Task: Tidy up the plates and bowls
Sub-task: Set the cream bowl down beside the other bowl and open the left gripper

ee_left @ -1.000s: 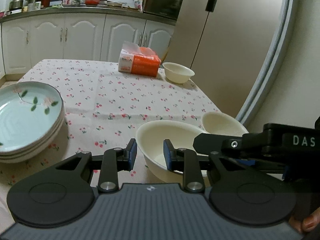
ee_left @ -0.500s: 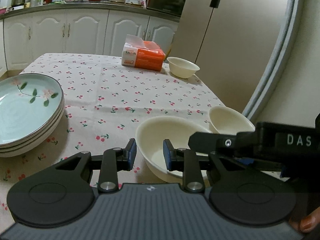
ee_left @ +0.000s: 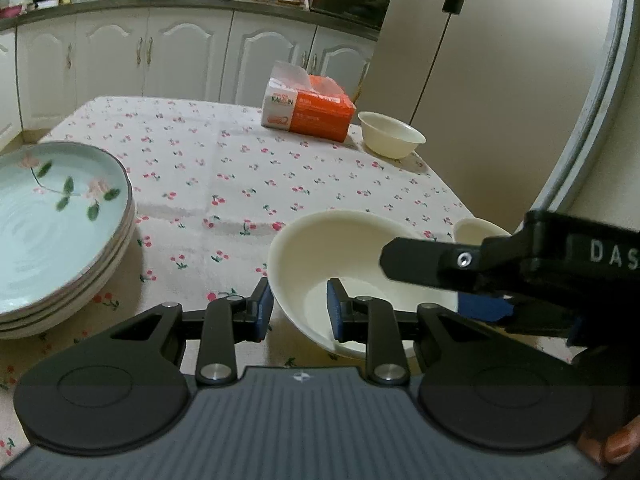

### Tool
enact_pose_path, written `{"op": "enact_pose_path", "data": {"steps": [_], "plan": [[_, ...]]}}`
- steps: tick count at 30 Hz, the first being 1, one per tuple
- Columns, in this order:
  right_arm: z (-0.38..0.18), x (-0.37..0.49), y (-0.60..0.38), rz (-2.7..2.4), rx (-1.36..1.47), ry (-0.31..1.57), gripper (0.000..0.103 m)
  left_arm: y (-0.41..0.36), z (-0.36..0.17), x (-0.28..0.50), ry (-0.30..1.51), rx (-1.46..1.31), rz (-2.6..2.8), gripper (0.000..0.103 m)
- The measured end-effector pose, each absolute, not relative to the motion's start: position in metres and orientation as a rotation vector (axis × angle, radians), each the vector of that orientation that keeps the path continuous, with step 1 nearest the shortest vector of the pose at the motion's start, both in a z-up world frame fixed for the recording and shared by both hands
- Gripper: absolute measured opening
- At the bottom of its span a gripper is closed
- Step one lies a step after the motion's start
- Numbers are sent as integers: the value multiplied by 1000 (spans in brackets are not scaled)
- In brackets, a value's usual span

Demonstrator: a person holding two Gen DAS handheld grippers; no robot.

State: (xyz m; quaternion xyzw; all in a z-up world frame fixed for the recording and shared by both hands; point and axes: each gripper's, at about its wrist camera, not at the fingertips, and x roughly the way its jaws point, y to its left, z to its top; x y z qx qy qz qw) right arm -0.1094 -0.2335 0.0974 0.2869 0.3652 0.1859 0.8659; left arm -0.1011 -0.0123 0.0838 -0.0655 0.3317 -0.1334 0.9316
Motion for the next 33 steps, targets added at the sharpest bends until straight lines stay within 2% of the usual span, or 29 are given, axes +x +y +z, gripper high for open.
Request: {"op": "enact_pose_path", "data": {"steps": [5,9,15,18,21,23,25,33], "plan": [[88,-111,-234,392,639,796,76,-12,80,-101,696,-146,-276,29],[87,-116,-239,381,669,800,86,-5,83,-103,692,-163,-262,32],[88,-128,-251,378,722,813,97,10,93,-113,667,-185,-279,53],[90,-136,-254,379,735,816,97,16,97,-118,659,-185,-285,60],[93,-146,-261,374,749,810,100,18,104,-124,643,-171,-293,75],[95,-154,-267,363,758,800,101,17,110,-129,621,-145,-297,80],[98,-160,-272,343,758,790,101,13,116,-133,600,-111,-297,99],[116,-177,-287,270,673,713,102,-10,134,-141,555,-26,-309,103]]}}
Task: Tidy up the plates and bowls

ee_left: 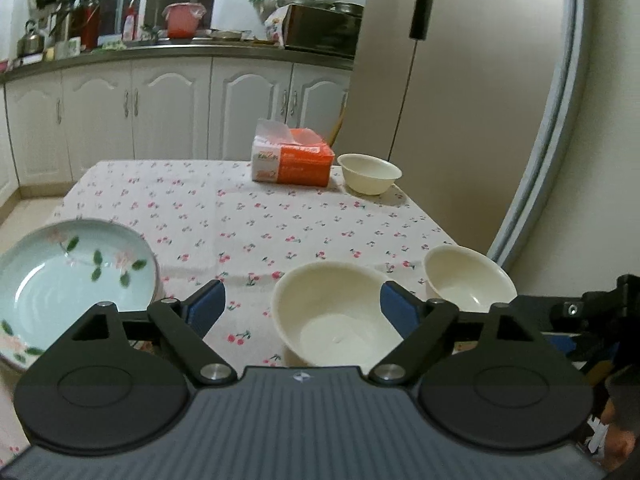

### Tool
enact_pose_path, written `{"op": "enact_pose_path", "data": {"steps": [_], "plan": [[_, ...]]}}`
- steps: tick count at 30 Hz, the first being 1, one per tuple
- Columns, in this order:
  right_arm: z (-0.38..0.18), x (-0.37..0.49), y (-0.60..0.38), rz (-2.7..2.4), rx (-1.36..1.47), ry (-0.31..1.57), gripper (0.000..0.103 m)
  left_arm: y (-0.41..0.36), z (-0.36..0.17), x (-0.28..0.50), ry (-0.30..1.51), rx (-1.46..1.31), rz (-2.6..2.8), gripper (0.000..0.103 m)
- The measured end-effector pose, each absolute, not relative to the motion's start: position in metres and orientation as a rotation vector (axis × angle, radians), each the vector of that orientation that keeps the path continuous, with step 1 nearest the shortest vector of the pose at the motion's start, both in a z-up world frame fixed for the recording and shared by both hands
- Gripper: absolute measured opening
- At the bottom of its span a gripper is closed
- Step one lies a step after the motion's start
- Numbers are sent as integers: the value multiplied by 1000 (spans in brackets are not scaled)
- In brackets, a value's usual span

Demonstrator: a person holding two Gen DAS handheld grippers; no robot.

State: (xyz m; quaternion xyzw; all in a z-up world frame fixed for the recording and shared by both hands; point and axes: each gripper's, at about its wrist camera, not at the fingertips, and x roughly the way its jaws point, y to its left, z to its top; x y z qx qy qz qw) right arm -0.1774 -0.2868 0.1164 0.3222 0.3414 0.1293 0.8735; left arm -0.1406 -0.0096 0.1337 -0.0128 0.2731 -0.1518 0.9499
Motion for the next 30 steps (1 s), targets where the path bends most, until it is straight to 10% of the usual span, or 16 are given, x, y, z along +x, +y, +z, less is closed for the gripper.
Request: {"op": "enact_pose_path", "data": {"steps": [23,30], "plan": [[109,-177,-355,27,796,565,99,-92,143,-88,641,14,-526,103],[100,-168,-361,28,795,574,78,-117,130,-69,708,59,-544,69]]}}
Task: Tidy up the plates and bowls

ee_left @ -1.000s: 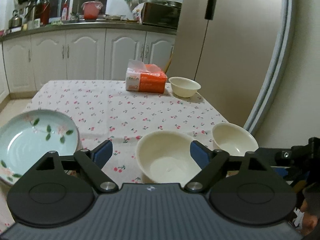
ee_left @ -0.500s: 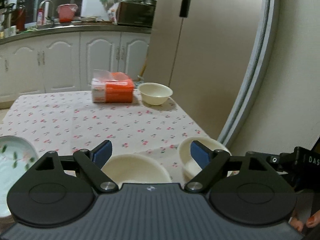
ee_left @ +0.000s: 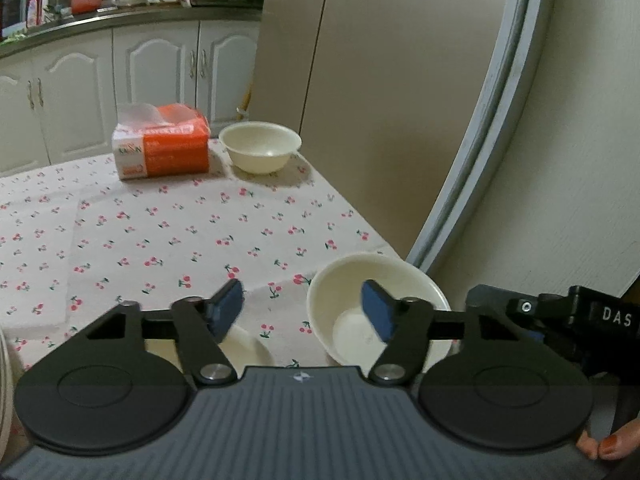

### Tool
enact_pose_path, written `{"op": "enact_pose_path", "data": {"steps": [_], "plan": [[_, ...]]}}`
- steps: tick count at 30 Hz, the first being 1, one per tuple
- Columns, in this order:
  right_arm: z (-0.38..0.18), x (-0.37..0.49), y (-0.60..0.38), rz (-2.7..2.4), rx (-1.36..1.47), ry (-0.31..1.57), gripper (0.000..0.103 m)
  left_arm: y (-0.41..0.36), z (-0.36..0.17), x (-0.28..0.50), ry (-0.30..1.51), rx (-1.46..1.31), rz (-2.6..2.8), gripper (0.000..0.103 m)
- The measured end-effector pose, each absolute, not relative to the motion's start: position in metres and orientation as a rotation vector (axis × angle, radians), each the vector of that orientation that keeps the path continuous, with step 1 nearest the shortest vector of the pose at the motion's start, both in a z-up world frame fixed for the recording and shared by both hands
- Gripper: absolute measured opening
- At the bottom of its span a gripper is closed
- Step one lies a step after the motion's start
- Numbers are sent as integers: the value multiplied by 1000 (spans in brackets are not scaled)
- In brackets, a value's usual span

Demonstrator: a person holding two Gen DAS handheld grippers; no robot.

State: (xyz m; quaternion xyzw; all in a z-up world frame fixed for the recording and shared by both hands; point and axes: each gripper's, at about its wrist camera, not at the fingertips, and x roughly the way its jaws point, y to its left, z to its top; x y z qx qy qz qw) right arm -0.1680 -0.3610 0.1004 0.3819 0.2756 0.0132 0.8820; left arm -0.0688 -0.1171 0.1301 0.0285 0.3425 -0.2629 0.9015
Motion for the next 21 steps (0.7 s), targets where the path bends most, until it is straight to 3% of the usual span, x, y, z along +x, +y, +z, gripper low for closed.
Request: {"op": "enact_pose_path", "data": {"steps": [5,15,21], "plan": [[95,-160,-363,40,796,591,64,-131,124,-62,753,67,-557,54],[79,-154,-374,71,898,613,67,-151,110,-41,823,82,-579,52],[81,-154,-378,95,937,585,75,-159,105,-38,847,70,-603,52]]}}
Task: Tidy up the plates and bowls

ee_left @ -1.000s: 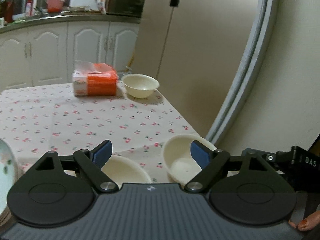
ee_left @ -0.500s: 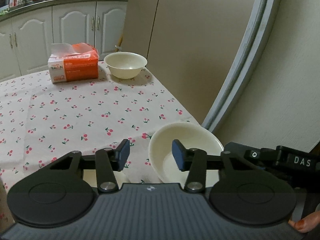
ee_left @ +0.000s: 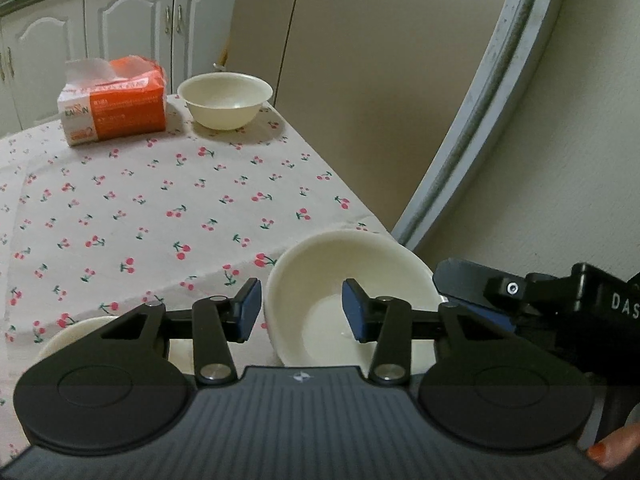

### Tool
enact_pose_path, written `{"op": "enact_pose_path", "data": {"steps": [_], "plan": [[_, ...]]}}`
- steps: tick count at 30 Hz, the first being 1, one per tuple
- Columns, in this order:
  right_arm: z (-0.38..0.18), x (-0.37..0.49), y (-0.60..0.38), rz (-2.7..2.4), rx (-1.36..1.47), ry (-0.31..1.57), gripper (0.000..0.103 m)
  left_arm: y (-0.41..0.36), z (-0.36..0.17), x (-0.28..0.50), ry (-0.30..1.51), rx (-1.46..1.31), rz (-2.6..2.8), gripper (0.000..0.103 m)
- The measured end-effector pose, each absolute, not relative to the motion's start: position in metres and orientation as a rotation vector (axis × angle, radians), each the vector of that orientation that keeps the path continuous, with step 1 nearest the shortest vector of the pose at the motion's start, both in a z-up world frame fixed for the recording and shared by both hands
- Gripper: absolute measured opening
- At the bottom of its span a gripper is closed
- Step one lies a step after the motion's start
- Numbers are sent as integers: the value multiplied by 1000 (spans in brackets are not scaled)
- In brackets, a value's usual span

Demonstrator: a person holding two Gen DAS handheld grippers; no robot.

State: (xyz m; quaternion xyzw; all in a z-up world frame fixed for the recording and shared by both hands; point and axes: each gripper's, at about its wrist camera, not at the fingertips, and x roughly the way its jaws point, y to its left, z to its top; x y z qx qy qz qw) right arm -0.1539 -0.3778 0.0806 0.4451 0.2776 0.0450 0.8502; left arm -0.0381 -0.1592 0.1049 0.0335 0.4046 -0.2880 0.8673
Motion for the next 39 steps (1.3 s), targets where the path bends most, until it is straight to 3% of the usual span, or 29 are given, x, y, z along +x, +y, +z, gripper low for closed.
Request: {"op": "enact_pose_path", "data": {"steps": [23,39], "plan": [[105,-149,-360,170,942,566,83,-138,117,-53,821,-55,-614,53],[146,-127,-309,295,882,546,87,-71,154,-72,722,-127,-519,57]]}}
